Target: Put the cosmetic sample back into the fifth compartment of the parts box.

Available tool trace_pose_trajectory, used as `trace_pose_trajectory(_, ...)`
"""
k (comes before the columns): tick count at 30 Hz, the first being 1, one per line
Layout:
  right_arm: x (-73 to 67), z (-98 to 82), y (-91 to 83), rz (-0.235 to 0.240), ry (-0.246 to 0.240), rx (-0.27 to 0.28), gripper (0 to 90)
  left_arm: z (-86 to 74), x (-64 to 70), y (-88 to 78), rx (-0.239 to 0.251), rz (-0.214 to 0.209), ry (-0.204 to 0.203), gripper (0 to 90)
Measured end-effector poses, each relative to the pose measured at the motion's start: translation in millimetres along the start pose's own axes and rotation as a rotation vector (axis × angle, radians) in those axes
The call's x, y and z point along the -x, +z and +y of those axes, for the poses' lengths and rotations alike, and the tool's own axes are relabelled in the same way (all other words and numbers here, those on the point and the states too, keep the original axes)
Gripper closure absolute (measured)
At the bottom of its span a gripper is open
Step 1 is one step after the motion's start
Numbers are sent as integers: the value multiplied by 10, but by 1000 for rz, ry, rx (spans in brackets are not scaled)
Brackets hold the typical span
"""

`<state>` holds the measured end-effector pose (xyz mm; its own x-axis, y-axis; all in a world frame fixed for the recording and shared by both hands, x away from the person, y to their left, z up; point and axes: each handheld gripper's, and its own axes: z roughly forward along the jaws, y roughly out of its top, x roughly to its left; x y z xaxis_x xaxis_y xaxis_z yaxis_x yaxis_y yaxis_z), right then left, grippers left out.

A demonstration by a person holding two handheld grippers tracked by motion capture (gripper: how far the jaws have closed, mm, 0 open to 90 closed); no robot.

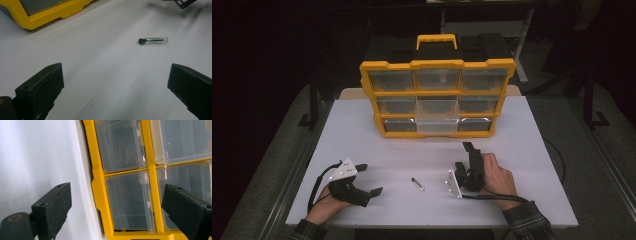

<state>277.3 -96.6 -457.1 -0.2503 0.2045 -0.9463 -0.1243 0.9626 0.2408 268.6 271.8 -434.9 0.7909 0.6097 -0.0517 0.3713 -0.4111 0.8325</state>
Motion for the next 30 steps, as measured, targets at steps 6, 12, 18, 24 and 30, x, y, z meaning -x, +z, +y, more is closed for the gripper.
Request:
trace_pose_trajectory(6,38,-21,0,34,63,-9,86,2,4,-2,5,-2,-3,0)
trace_pose_trajectory(12,60,-30,-2,67,129,-23,87,5,12,-8,3,0,-7,0)
trace_pose_trajectory(18,88,-45,5,101,180,-26,86,4,13,-4,10,1,-5,0)
trace_pose_trajectory(24,111,-66,16,126,221,-35,87,0,13,-3,11,4,-3,0)
trace_pose_trajectory(30,112,-69,25,151,286,-42,86,-2,15,-3,10,10,-2,0)
